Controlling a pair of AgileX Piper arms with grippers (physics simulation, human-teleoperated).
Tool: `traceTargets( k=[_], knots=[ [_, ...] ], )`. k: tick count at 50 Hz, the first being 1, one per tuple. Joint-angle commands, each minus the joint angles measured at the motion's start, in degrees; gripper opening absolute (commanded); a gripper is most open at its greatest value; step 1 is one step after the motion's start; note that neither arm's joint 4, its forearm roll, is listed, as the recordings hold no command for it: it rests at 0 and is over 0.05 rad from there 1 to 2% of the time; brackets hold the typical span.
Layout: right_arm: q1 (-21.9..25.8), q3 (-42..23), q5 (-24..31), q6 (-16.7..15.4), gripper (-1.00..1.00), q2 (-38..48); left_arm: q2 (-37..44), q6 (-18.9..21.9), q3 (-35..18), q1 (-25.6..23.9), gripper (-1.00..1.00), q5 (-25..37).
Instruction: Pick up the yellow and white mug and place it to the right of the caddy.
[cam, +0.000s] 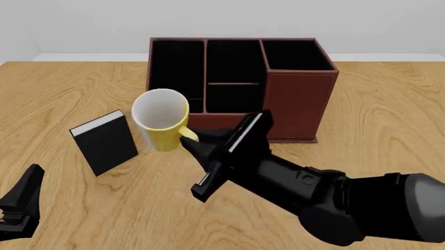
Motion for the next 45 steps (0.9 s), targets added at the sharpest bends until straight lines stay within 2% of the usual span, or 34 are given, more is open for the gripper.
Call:
traceTargets(
  k=[1, 45],
  knots=[
    [-0.6, 1.1, 1.5, 0.0, -1.0, -4.4, 0.0, 0.0, 0.0, 0.0, 1.0, 0.0],
    [-5.4, 6.6, 7.2, -1.2, -1.0, -19.2, 0.0, 0.0, 0.0, 0.0, 1.0, 0.0]
  ],
)
